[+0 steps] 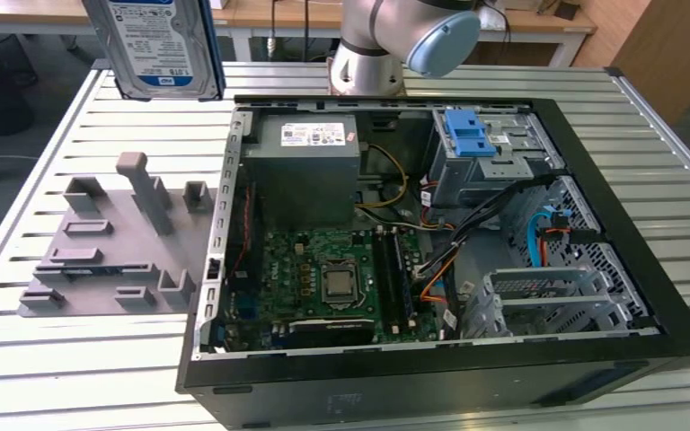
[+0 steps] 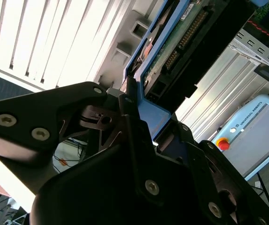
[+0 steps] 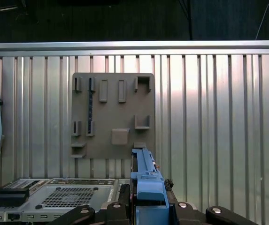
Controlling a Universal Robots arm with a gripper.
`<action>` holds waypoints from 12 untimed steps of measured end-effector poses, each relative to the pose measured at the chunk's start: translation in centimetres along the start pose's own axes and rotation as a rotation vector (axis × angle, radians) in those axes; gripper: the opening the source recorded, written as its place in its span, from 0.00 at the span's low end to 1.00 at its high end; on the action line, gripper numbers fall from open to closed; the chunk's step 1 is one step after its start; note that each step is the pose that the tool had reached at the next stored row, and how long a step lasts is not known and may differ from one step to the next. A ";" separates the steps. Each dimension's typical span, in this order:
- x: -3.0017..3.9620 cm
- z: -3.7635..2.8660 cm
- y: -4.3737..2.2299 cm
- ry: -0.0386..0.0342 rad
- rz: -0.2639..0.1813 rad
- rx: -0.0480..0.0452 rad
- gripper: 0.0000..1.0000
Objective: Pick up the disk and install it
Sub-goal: 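Pick up the disk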
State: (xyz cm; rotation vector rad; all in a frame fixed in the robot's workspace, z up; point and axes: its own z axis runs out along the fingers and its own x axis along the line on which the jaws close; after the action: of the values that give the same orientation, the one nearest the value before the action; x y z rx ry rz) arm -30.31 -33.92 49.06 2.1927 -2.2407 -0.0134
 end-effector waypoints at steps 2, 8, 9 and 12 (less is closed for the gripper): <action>0.00 0.00 0.00 0.0000 0.000 0.0000 0.36; 0.37 0.00 -0.01 0.0000 0.000 0.0000 0.36; 0.50 0.00 -0.01 0.0000 0.000 0.0000 0.36; 0.87 0.00 -0.02 0.0000 0.000 0.0000 0.36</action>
State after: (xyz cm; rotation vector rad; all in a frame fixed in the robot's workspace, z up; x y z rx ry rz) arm -30.31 -34.80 49.06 2.1927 -2.2408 -0.0134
